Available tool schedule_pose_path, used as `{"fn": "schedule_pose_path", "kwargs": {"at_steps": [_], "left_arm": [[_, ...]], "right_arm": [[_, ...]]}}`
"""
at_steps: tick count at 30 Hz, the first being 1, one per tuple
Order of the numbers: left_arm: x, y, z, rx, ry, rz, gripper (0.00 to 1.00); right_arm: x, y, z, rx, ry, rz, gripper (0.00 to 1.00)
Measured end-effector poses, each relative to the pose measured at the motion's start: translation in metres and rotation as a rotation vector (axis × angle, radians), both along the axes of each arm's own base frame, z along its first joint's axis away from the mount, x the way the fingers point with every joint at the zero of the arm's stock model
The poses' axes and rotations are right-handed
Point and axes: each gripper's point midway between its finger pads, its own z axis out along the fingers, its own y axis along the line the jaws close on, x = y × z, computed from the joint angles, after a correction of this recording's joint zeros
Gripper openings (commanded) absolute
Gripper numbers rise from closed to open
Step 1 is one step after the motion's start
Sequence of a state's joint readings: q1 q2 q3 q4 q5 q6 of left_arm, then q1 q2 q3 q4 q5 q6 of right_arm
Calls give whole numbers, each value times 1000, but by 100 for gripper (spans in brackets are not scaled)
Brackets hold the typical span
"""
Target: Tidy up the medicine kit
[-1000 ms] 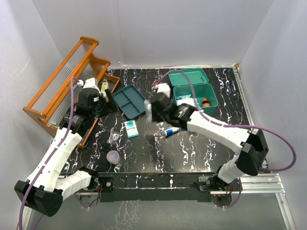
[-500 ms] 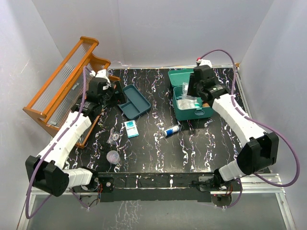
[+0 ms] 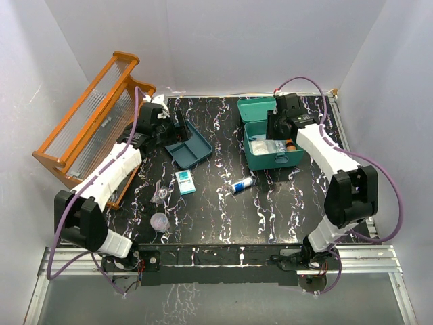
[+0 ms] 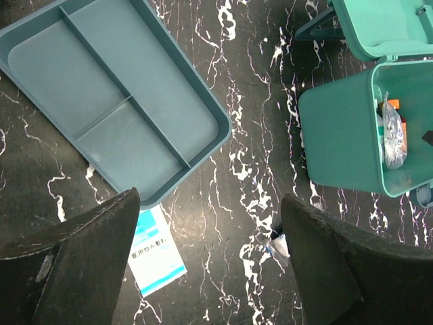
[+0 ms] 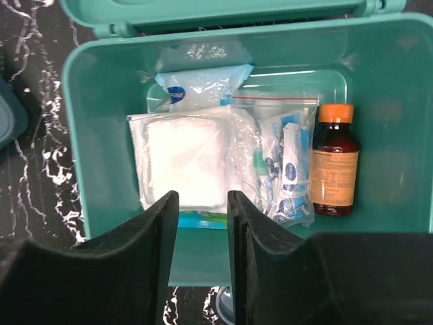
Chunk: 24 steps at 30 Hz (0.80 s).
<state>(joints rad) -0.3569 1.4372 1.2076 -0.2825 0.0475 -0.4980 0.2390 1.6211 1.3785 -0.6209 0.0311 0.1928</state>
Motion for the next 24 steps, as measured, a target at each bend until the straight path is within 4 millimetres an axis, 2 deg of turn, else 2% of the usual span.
{"fn": "schedule_pose_path", "kwargs": {"at_steps": [6, 11, 15, 18, 20, 24], "left_arm": [[12, -6, -4, -1, 0, -9, 84], [16, -9, -17, 4, 24, -17, 84], [20, -11, -24, 6, 38, -20, 84], [27, -14, -26, 7, 42, -22, 84], [31, -16, -28, 7, 45, -23, 84], [37, -18, -30, 9, 50, -24, 84]], "right_arm": [[5, -10, -13, -19, 24, -88, 52], [12, -17, -28, -60, 55, -120, 56], [16, -20, -52, -108, 117, -111, 56], [17, -22, -70, -141, 171, -101, 54], [16, -23, -81, -156, 204, -99, 48], [17, -26, -86, -177, 217, -98, 23]]}}
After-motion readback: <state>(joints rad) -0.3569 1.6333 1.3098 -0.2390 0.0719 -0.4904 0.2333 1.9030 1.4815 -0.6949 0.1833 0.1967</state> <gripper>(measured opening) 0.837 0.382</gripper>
